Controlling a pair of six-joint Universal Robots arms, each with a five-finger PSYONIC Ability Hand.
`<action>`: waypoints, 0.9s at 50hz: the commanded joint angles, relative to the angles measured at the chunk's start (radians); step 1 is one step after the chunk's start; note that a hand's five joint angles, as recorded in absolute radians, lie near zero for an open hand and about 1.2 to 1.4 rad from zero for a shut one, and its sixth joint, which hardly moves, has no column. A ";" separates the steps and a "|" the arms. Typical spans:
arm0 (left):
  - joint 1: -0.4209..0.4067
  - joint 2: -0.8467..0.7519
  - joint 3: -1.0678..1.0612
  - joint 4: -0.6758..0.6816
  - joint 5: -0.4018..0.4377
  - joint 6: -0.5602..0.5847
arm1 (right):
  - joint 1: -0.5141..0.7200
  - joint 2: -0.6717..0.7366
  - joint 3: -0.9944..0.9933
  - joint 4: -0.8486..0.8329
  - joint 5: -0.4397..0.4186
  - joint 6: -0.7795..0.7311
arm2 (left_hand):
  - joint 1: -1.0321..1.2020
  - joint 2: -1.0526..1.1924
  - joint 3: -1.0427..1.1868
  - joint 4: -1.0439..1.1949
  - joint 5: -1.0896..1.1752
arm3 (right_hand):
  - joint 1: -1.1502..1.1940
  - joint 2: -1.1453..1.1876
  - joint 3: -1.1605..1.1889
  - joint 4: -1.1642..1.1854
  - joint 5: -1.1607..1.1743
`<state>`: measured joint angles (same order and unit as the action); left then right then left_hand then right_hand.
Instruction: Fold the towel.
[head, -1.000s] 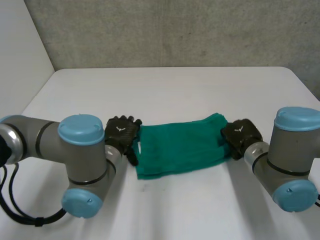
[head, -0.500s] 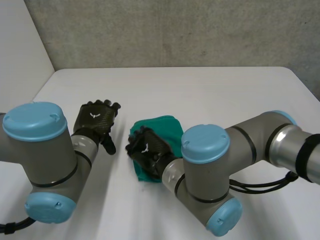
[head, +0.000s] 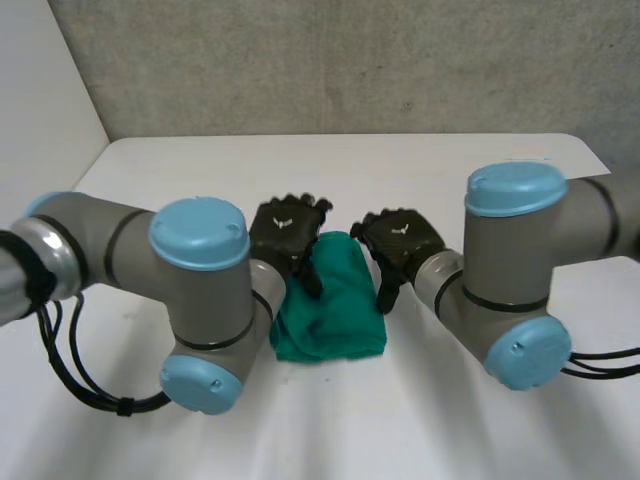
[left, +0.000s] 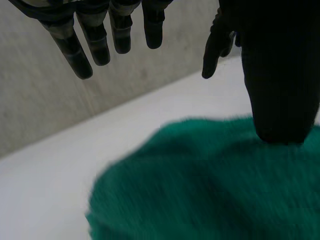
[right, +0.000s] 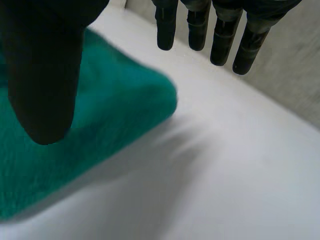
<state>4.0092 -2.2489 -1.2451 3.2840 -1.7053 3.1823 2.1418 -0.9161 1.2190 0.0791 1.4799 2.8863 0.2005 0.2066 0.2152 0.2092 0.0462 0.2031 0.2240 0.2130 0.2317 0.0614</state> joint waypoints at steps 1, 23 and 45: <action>0.042 -0.028 -0.037 -0.092 -0.065 0.007 | 0.007 0.120 -0.119 0.093 -0.043 -0.005 | 0.037 0.030 0.022 0.028 0.016 | -0.029 -0.049 -0.038 -0.057 -0.061; 0.076 0.031 -0.142 -0.104 -0.063 0.169 | -0.002 0.149 -0.167 0.113 -0.047 -0.019 | -0.002 -0.008 -0.016 -0.010 -0.022 | -0.029 -0.049 -0.038 -0.057 -0.061; 0.318 0.511 0.018 -0.291 0.082 0.001 | -0.296 -0.455 -0.009 -0.018 0.180 0.160 | -0.022 -0.028 -0.037 -0.031 -0.042 | -0.029 -0.049 -0.038 -0.057 -0.061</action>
<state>4.2269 -1.8327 -1.2824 3.1117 -1.7260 3.2772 1.9307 -1.2454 1.1778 0.0550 1.6880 3.0393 0.1886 0.2048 0.2152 0.2068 0.0446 0.2030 0.2240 0.2129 0.2317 0.0528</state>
